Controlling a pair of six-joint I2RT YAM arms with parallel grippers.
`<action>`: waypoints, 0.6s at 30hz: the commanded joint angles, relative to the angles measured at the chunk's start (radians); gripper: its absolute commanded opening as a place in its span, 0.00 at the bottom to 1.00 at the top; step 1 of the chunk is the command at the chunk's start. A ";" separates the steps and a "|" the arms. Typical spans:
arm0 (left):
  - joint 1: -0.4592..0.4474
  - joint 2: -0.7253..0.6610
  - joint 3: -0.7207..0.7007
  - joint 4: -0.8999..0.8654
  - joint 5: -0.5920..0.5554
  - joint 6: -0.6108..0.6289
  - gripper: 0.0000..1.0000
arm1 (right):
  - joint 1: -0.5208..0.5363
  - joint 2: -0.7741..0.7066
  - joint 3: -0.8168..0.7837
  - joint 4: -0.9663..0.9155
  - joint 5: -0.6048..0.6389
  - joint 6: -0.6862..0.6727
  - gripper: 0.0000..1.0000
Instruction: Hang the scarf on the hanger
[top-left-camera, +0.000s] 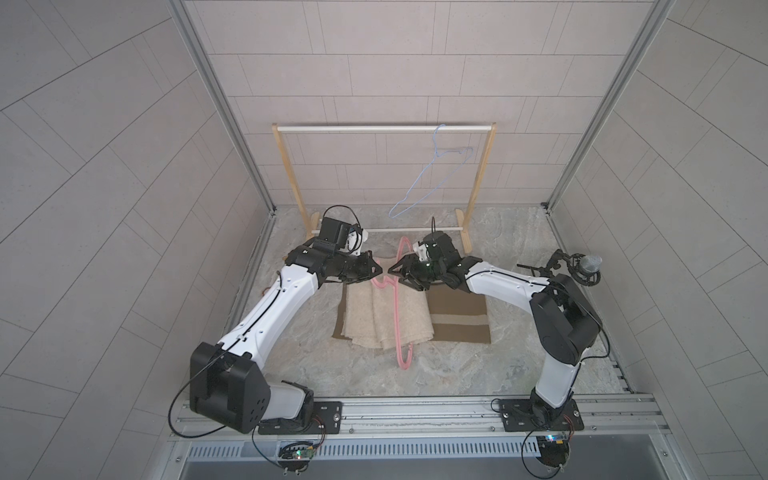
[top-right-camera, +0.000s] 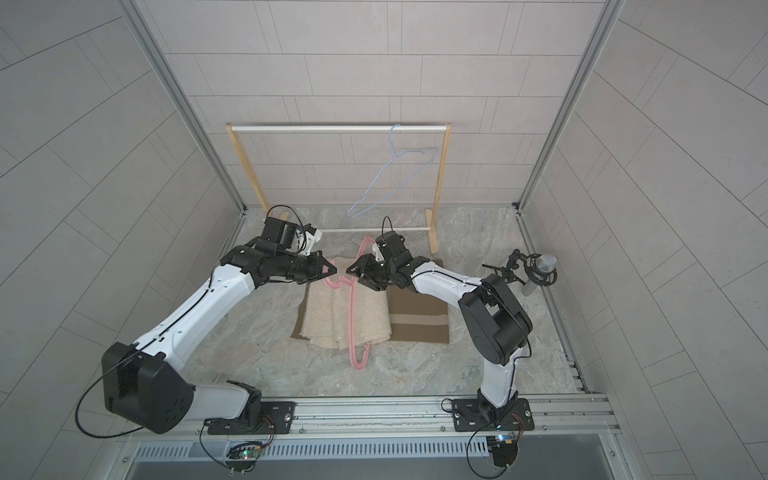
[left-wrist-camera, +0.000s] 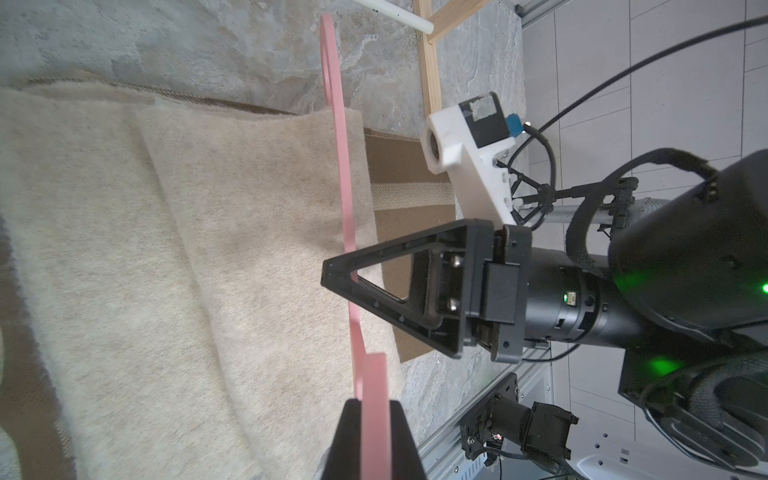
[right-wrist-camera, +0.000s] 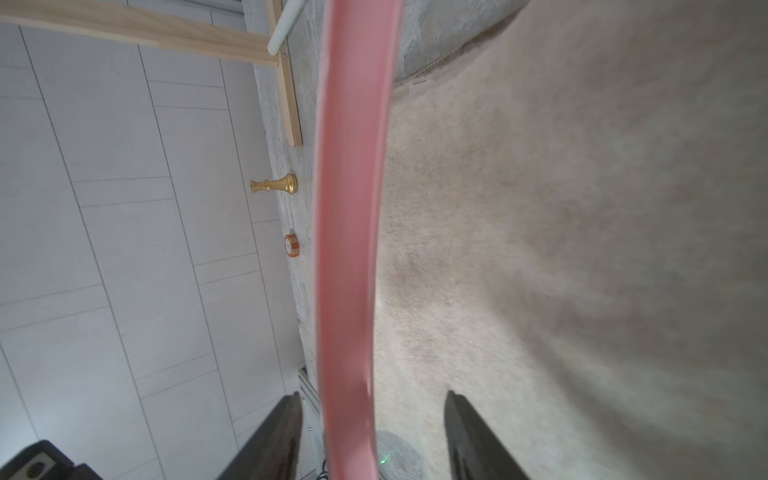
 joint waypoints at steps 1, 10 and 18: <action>-0.003 0.000 0.043 -0.031 0.005 0.036 0.00 | 0.003 0.005 0.009 -0.002 -0.007 0.007 0.41; 0.065 -0.088 0.043 -0.090 -0.022 0.043 0.39 | -0.041 -0.060 -0.043 -0.031 -0.069 -0.074 0.06; 0.262 -0.246 -0.202 0.062 0.047 -0.133 0.68 | -0.072 -0.084 -0.082 0.038 -0.171 -0.133 0.03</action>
